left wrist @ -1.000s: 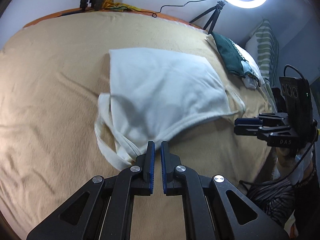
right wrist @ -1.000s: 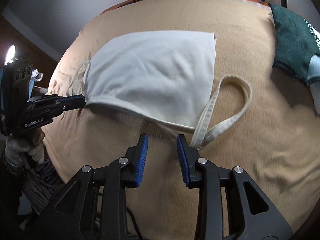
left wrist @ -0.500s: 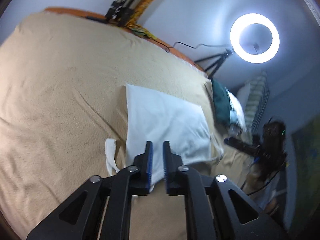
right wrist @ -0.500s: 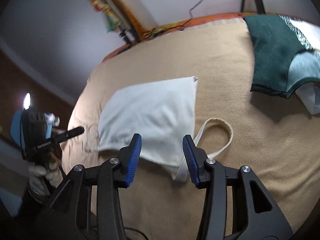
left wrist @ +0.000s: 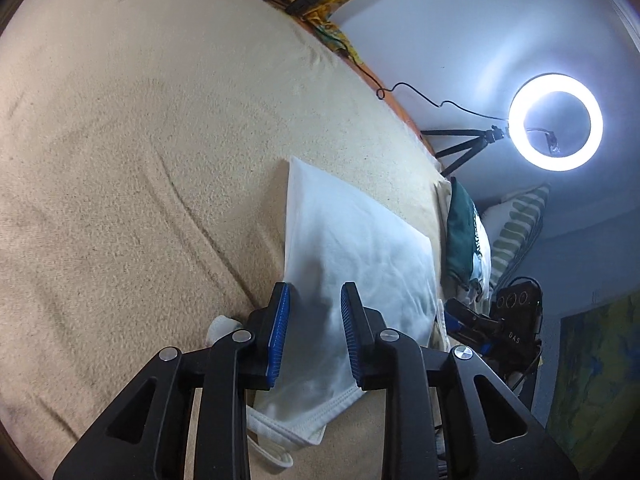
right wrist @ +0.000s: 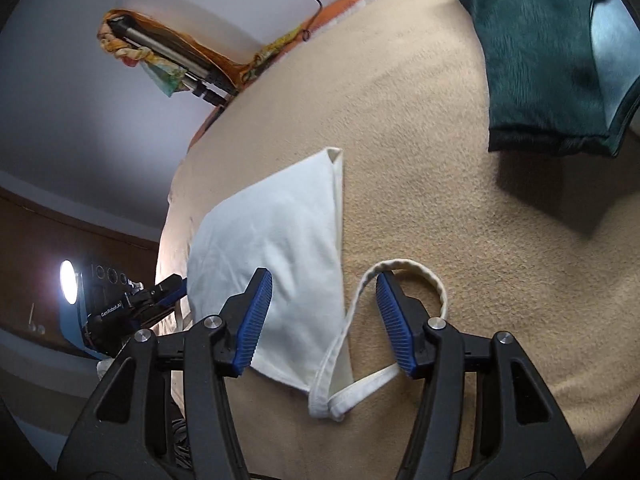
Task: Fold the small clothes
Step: 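Lift the folded camisole with both tools and carry it toward the green cloth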
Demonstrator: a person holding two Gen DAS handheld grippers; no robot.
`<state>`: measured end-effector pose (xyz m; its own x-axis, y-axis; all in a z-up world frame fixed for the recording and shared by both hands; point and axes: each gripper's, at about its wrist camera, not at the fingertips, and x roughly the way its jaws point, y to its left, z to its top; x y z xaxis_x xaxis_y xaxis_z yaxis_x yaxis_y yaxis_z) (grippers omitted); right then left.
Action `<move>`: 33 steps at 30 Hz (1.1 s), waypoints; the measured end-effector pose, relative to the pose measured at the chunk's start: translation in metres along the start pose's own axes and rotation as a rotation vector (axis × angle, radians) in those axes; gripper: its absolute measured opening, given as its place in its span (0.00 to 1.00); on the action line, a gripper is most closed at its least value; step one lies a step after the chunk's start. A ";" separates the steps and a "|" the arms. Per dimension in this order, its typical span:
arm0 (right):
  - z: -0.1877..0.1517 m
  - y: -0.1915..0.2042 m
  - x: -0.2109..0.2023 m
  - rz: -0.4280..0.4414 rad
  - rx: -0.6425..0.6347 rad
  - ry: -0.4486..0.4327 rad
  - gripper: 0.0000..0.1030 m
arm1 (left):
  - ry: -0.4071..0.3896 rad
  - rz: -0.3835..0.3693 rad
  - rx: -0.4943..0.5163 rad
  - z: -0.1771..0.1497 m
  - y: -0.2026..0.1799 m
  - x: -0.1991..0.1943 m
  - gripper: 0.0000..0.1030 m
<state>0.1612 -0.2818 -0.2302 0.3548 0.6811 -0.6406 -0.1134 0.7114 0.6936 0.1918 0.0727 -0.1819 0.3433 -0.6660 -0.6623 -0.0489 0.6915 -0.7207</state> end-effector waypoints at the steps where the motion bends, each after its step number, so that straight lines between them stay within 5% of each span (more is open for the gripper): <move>1: 0.001 -0.002 -0.001 0.013 0.000 0.004 0.56 | 0.005 -0.004 -0.008 0.001 0.001 0.003 0.24; 7: 0.003 -0.005 0.010 0.094 0.018 0.020 0.54 | 0.019 -0.058 -0.049 0.001 0.010 0.013 0.24; 13: 0.006 0.000 0.027 0.129 0.022 0.031 0.36 | 0.011 -0.105 -0.094 0.005 0.015 0.017 0.24; 15: 0.006 0.005 0.033 0.122 0.020 0.039 0.24 | 0.008 -0.105 -0.084 0.006 0.011 0.018 0.21; 20: 0.004 0.022 0.036 0.054 -0.046 0.031 0.12 | -0.011 -0.032 -0.010 0.004 -0.006 0.020 0.11; 33: -0.006 0.078 -0.003 -0.071 -0.244 -0.108 0.09 | -0.102 0.012 0.177 -0.007 -0.059 0.001 0.07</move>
<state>0.1456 -0.2269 -0.1760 0.4652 0.6146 -0.6370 -0.3001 0.7866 0.5397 0.1885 0.0298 -0.1416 0.4373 -0.6315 -0.6403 0.1084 0.7438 -0.6595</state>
